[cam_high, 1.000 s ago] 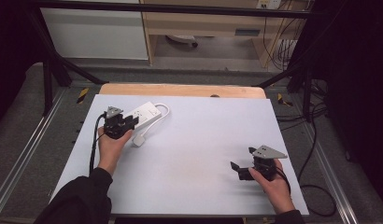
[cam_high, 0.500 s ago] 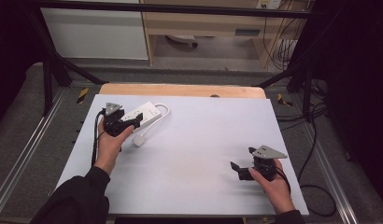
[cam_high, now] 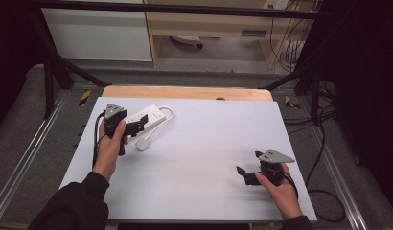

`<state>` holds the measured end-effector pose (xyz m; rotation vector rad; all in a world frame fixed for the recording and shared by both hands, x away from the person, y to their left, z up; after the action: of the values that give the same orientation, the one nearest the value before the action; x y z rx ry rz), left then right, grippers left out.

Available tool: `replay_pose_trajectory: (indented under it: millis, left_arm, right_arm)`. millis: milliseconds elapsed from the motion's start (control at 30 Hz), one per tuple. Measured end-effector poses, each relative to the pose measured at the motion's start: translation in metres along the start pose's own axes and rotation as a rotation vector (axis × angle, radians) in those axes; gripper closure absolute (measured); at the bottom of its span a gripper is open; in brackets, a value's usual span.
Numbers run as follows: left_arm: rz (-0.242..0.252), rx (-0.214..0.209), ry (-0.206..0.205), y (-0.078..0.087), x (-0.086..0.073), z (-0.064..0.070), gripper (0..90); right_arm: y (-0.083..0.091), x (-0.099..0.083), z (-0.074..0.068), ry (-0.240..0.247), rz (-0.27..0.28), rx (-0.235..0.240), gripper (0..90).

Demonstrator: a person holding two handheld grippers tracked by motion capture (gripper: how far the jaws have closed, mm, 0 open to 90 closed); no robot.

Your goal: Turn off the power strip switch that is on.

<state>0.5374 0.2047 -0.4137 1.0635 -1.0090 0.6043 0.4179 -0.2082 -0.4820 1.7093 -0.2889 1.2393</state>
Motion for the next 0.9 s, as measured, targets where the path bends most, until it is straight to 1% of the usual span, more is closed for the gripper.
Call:
replay_pose_trajectory:
  millis: [167,200,300,367,533,633,900]
  left_arm:
    - [0.001,-0.008,0.001,0.004,0.001,0.002,8.4]
    - [0.0,-0.01,0.0,0.006,0.002,0.003,8.4]
    - [0.009,-0.024,0.006,0.01,0.004,0.005,8.5]
    - [0.015,-0.029,0.001,0.014,0.006,0.007,8.3]
    - [0.028,-0.04,-0.004,0.023,0.01,0.008,8.1]
    - [0.024,-0.048,-0.007,0.028,0.01,0.009,8.2]
    - [0.033,-0.064,-0.017,0.044,0.012,0.011,8.0]
  right_arm:
    - [0.0,0.0,0.001,-0.003,0.001,-0.006,3.8]
    - [0.0,0.0,0.001,-0.01,0.003,-0.005,3.7]
    - [0.001,0.0,0.002,-0.012,0.002,-0.013,3.6]
    - [0.001,0.001,0.002,-0.006,0.005,-0.015,3.5]
    - [0.001,0.001,0.002,-0.006,0.004,-0.006,2.9]
    - [0.001,0.001,0.002,-0.005,0.006,-0.001,2.8]
    - [0.001,0.0,0.001,-0.005,0.0,0.002,2.8]
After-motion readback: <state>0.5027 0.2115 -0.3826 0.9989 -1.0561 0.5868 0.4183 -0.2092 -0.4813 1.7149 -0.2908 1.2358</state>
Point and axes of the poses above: each handheld gripper's, and its own axes: y roughly backward along the jaws, x roughly out of its top, z roughly to its right, the point moved 8 cm from there along -y, roughly forward along the jaws, and after that the axes turned 4 degrees about -z, right-handed, at the moved point
